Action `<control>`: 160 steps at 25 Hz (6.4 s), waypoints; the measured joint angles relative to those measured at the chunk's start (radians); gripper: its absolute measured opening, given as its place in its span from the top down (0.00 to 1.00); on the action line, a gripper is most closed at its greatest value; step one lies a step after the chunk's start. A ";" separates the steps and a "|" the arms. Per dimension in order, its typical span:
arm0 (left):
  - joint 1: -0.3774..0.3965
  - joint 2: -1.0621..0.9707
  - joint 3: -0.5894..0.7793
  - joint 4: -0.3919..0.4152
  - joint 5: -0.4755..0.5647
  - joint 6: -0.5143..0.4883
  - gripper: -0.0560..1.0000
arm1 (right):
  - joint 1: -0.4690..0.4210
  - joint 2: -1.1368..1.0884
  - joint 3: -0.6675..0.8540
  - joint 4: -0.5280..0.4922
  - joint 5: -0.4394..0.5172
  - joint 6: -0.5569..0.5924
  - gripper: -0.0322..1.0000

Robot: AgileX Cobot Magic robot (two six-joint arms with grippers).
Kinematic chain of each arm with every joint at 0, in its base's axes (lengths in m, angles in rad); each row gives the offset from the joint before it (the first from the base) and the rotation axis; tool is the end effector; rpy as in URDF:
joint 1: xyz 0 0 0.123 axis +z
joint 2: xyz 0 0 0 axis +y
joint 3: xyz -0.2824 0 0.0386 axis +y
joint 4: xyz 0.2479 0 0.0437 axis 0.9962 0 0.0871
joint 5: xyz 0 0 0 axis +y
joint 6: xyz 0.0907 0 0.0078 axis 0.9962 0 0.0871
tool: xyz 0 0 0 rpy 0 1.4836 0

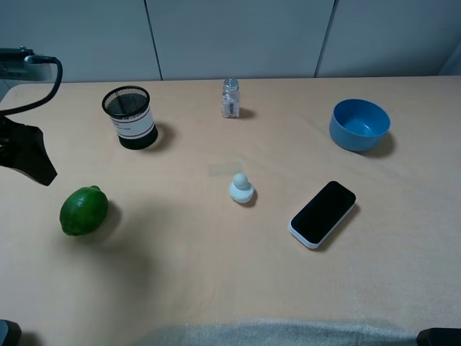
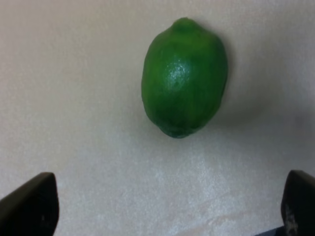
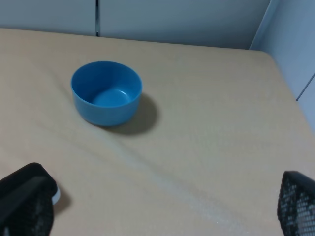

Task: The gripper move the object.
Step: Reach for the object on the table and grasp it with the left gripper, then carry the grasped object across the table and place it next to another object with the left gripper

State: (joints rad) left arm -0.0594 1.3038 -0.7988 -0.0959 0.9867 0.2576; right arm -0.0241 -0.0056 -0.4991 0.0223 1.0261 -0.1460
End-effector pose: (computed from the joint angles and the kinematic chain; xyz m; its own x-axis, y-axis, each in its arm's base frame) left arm 0.2151 -0.0201 0.2344 -0.9488 0.2593 -0.1801 0.2710 0.9616 -0.0430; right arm -0.0042 0.0018 0.2797 -0.4176 -0.1240 -0.9001 -0.0496 0.9923 -0.1137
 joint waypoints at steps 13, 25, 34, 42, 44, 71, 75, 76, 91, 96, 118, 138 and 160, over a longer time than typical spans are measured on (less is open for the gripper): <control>0.000 0.000 0.000 0.007 -0.014 0.000 0.03 | 0.000 0.000 0.000 0.000 0.000 0.000 0.30; 0.000 0.025 0.058 0.025 -0.072 0.000 0.03 | 0.000 0.000 0.000 0.000 0.000 0.000 0.30; -0.045 0.132 0.058 0.031 -0.130 0.000 0.03 | 0.000 0.000 0.000 0.000 0.000 0.000 0.30; -0.081 0.253 0.058 0.030 -0.169 0.000 0.03 | 0.000 0.000 0.000 0.000 0.000 0.000 0.30; -0.081 0.268 0.058 0.030 -0.185 0.000 0.03 | 0.000 0.000 0.000 0.000 0.000 0.000 0.30; -0.163 0.399 0.058 0.075 -0.294 -0.037 0.05 | 0.000 0.000 0.000 0.000 0.000 0.000 0.30; -0.163 0.399 0.058 0.075 -0.299 -0.034 0.05 | 0.000 0.000 0.000 0.000 0.000 0.000 0.30; -0.163 0.399 0.058 0.075 -0.301 -0.032 0.05 | 0.000 0.000 0.000 0.000 0.000 0.000 0.30; -0.207 0.399 0.058 0.096 -0.316 -0.022 0.05 | 0.000 0.000 0.000 0.000 0.000 0.000 0.30; -0.207 0.400 0.058 0.096 -0.317 -0.022 0.05 | 0.000 0.000 0.000 0.000 0.000 0.000 0.30; -0.209 0.503 0.045 0.096 -0.347 -0.022 0.06 | 0.000 0.000 0.000 0.000 0.000 0.000 0.30; -0.209 0.503 0.033 0.096 -0.326 -0.022 0.27 | 0.000 0.000 0.000 0.000 0.000 0.000 0.30; -0.209 0.490 -0.126 0.101 -0.211 -0.103 0.27 | 0.000 0.000 0.000 0.000 0.000 0.000 0.30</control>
State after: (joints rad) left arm -0.2681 1.7937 -0.9251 0.0053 0.7759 0.1548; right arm -0.0241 -0.0056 -0.4991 0.0223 1.0261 -0.1460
